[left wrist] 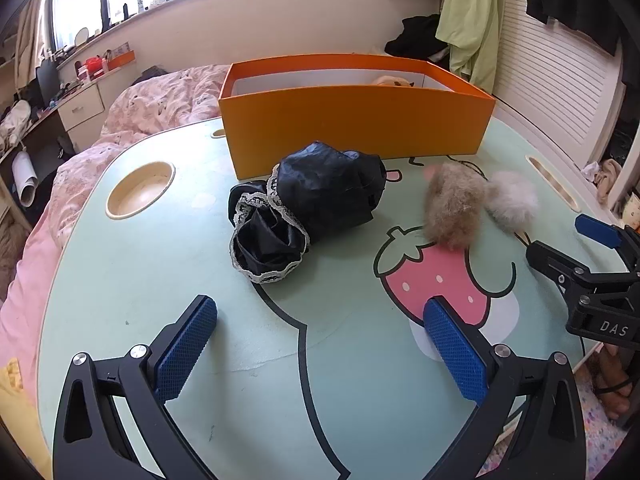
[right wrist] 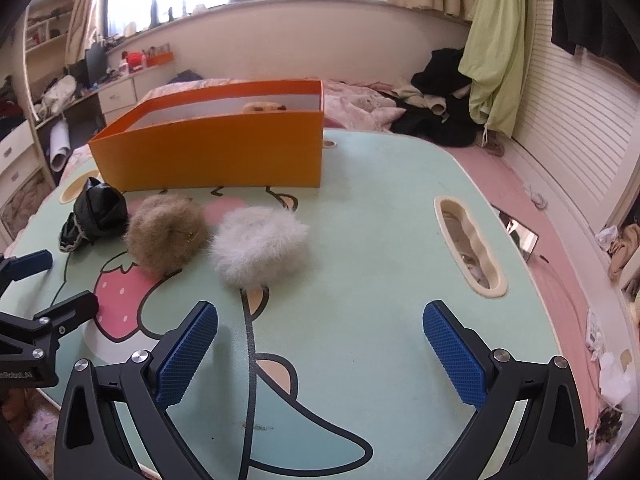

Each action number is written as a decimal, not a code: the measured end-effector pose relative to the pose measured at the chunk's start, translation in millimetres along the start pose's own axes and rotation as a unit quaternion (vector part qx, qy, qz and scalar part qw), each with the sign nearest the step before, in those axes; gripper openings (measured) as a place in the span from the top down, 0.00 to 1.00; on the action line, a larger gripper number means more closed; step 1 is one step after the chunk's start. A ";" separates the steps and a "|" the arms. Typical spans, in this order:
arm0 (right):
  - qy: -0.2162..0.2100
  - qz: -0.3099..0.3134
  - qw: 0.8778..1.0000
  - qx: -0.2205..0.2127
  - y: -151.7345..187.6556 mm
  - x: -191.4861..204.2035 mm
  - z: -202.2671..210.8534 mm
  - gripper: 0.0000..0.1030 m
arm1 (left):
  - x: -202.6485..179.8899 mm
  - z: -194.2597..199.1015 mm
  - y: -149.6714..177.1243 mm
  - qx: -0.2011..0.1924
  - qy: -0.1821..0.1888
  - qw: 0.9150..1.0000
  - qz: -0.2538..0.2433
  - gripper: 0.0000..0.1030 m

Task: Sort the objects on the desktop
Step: 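Carry the black cloth out and release it on the table, then lower the right gripper into the box and grasp the green toy car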

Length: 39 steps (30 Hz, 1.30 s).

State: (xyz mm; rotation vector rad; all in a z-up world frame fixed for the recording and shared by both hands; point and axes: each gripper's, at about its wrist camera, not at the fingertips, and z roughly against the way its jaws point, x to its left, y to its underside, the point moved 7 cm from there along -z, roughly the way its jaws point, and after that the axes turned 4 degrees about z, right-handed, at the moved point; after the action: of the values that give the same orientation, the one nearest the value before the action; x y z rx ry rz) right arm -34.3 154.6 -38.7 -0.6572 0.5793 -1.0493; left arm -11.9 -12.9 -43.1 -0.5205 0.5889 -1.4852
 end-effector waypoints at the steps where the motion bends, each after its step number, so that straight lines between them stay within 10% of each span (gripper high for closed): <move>1: 0.002 0.003 1.000 -0.012 -4.8 1.6 7.2 0.00 | -0.2 -0.2 -0.2 0.000 0.000 1.000 0.000 0.00; 10: -0.082 -0.031 0.995 -0.044 -88.1 19.4 33.7 0.03 | -0.9 -0.3 -0.3 0.000 0.000 1.000 0.000 0.00; 18: -0.194 -0.053 0.977 0.069 -183.5 95.6 -38.2 0.48 | -4.3 -1.5 -1.9 -0.001 0.001 1.000 0.000 0.00; 29: -0.151 -0.056 0.968 0.192 -174.1 143.2 -158.2 0.56 | -6.7 -4.0 -4.3 -0.004 0.007 1.000 -0.003 0.00; 39: -0.143 -0.063 0.982 0.109 -194.2 114.4 -123.6 0.78 | -6.3 -4.2 -3.3 -0.005 0.010 1.000 -0.002 0.00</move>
State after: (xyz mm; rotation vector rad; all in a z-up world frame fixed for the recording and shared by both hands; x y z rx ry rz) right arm -192.2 -43.2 6.3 -0.6419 0.1716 -1.0953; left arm -17.1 -6.6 -43.9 -0.5160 0.6126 -1.4944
